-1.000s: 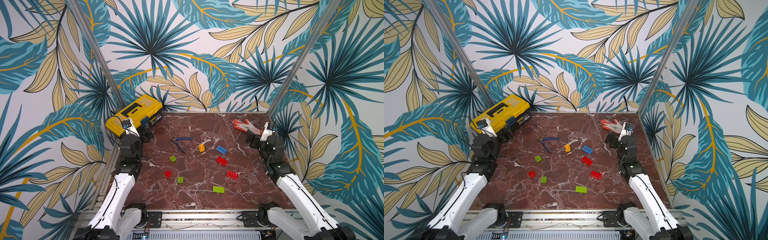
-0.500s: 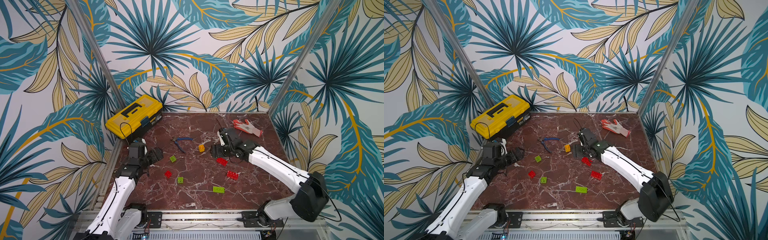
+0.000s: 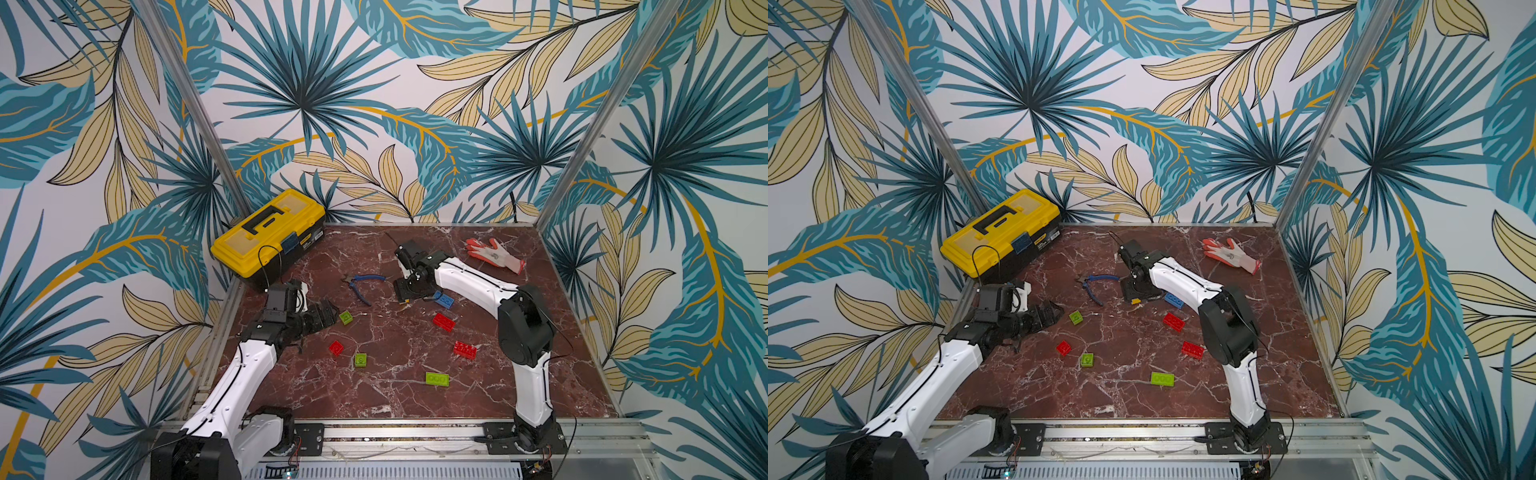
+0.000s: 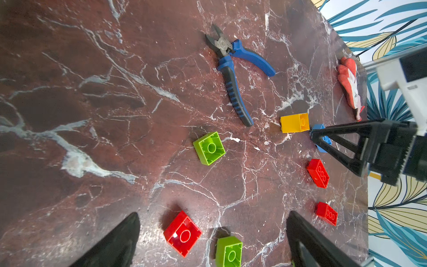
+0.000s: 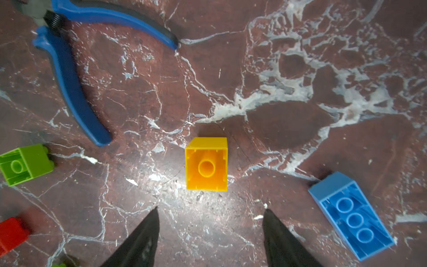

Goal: Assemble a carrot with lego
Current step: Pick up the lego brick from the center of the board.

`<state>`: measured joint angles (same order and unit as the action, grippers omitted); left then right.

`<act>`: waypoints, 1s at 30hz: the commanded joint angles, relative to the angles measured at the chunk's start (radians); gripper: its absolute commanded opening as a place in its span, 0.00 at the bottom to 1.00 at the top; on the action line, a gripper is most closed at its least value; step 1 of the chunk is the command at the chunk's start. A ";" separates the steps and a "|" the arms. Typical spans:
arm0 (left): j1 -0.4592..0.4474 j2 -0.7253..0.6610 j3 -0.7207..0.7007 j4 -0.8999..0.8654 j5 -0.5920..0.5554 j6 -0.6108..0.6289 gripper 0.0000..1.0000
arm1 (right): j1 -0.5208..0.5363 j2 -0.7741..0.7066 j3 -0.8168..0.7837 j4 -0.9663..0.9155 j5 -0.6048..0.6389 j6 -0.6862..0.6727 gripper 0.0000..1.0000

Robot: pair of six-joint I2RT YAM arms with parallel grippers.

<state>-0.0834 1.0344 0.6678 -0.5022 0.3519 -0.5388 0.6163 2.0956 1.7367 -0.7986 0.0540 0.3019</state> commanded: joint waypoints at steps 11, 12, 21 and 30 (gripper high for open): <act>-0.005 0.018 0.001 0.029 0.030 0.019 0.99 | 0.004 0.157 0.154 -0.099 0.034 -0.054 0.52; -0.006 0.021 0.001 0.030 0.031 0.019 0.99 | 0.005 0.162 0.158 -0.103 0.035 -0.056 0.51; -0.006 0.026 0.002 0.033 0.027 0.025 0.99 | 0.004 0.150 0.155 -0.096 0.010 -0.071 0.27; -0.006 0.028 -0.007 0.033 0.039 0.024 0.99 | 0.081 -0.094 -0.052 -0.172 -0.029 -0.167 0.27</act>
<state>-0.0845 1.0607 0.6678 -0.4866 0.3805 -0.5282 0.6609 2.0884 1.7313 -0.9043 0.0513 0.1795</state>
